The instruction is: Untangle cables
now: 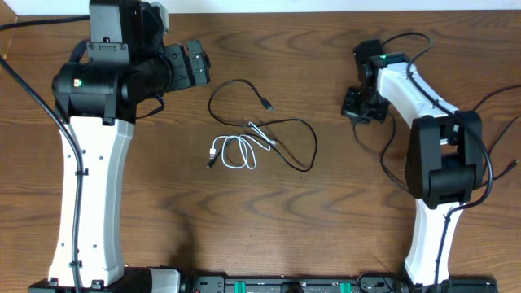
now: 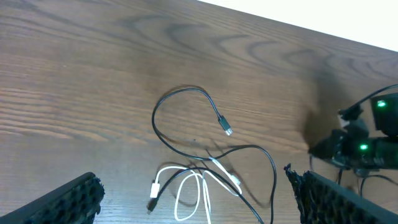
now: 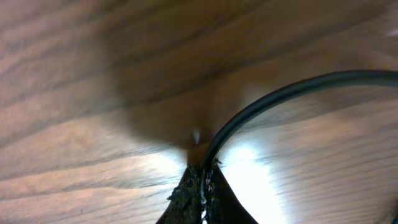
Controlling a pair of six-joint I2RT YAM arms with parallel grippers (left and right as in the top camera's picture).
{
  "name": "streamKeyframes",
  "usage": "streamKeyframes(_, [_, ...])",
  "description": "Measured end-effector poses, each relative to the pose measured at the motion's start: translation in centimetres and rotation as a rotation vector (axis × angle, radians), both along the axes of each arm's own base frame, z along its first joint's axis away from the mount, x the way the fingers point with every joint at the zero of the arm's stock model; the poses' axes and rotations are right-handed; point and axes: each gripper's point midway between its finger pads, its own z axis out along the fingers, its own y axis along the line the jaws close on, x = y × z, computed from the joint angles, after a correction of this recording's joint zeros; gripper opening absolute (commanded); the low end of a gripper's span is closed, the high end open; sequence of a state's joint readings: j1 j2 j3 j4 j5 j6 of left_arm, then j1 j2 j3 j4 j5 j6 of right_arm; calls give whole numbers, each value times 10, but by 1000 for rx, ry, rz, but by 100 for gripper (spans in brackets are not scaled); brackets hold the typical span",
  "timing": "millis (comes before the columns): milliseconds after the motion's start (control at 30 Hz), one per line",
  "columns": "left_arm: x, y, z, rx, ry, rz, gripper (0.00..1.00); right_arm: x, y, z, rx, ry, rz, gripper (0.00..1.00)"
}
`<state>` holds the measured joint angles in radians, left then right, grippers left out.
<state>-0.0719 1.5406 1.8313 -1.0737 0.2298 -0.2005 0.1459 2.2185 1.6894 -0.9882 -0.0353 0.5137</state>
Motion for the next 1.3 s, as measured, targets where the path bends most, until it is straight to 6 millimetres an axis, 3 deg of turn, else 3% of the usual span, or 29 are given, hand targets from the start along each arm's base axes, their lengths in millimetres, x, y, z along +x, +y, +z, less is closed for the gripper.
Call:
streamKeyframes(100, [0,0,0,-1,0,0,100,10,-22,16,-4,-15,-34,1])
streamKeyframes(200, [0,0,0,0,0,0,100,26,-54,44,-5,-61,-79,1])
streamKeyframes(333, [0,0,0,0,1,0,100,42,-114,106,-15,-185,-167,1])
streamKeyframes(433, [0,0,0,0,1,0,100,44,-168,170,-43,-335,-257,1])
streamKeyframes(567, [0,0,0,0,1,0,100,23,-246,258,-121,-553,-408,1])
streamKeyframes(633, [0,0,0,0,1,0,100,5,-282,292,-178,-633,-488,1])
streamKeyframes(733, [0,0,0,0,1,0,100,-24,-325,315,-268,-674,-603,1])
streamKeyframes(867, [0,0,0,0,1,0,100,-57,-366,308,-360,-614,-739,1])
streamKeyframes(1000, [0,0,0,0,1,0,100,-73,-385,281,-438,-492,-809,1])
streamKeyframes(1133, [0,0,0,-1,1,0,100,-77,-402,241,-491,-357,-833,1])
streamKeyframes(1300, [0,-1,0,-6,2,-5,100,-69,-405,175,-410,-214,-804,24])
